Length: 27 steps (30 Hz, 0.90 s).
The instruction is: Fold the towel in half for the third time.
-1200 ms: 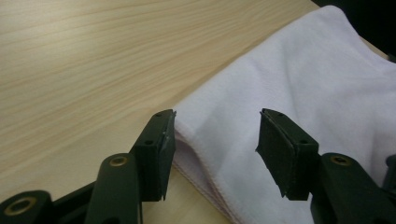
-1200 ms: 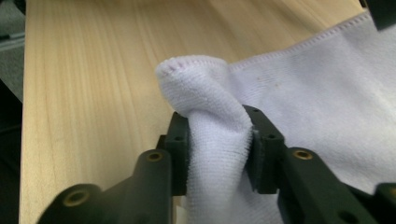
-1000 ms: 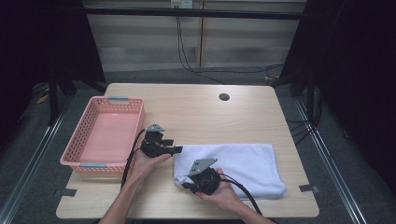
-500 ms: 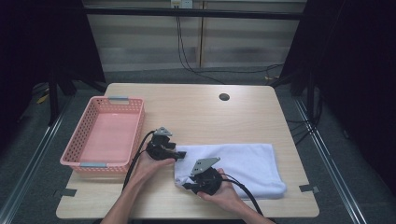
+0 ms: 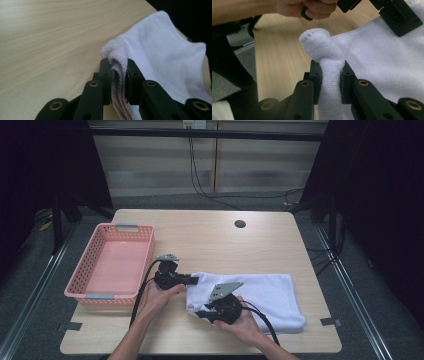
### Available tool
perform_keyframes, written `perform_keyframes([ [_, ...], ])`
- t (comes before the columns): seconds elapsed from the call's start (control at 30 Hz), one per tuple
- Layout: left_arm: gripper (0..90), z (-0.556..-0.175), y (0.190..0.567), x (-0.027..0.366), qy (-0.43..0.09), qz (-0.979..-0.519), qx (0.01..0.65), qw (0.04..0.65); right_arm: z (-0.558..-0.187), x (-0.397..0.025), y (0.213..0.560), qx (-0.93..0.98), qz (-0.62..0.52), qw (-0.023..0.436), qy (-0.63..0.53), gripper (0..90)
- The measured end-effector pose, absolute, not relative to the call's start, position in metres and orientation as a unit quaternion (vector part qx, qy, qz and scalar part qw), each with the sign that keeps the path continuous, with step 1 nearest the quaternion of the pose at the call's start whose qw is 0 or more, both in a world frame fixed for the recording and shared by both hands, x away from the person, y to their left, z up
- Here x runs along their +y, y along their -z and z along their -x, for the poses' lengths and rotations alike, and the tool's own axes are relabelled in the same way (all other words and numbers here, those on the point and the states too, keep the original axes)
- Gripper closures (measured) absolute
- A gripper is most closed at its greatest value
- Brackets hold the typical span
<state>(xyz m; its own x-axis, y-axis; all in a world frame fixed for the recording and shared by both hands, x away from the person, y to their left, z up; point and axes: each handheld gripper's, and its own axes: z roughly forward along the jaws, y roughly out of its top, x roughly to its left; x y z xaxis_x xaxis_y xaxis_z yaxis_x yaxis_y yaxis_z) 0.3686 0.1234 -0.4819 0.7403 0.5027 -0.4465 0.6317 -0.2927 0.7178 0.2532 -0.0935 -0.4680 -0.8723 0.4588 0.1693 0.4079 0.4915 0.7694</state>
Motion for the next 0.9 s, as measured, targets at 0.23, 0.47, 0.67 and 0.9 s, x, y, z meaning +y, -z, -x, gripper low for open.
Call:
perform_keyframes([
  [0.23, 78.2, -0.371, 0.446, 0.131, 0.054, -0.794, 0.345, 0.497, -0.253, -0.094, 0.443, 0.843, -0.25, 0.036, -0.475, 77.2],
  [0.47, 78.2, -0.366, 0.413, 0.15, 0.027, -0.789, 0.348, 0.506, -0.256, -0.078, 0.417, 0.831, -0.23, 0.04, -0.505, 77.3],
  [0.67, 78.2, -0.363, 0.383, 0.162, 0.004, -0.79, 0.344, 0.508, -0.257, -0.06, 0.399, 0.82, -0.219, 0.04, -0.527, 77.4],
  [0.9, 77.4, -0.36, 0.387, 0.153, 0.001, -0.79, 0.352, 0.501, -0.255, -0.053, 0.401, 0.807, -0.222, 0.037, -0.546, 77.2],
])
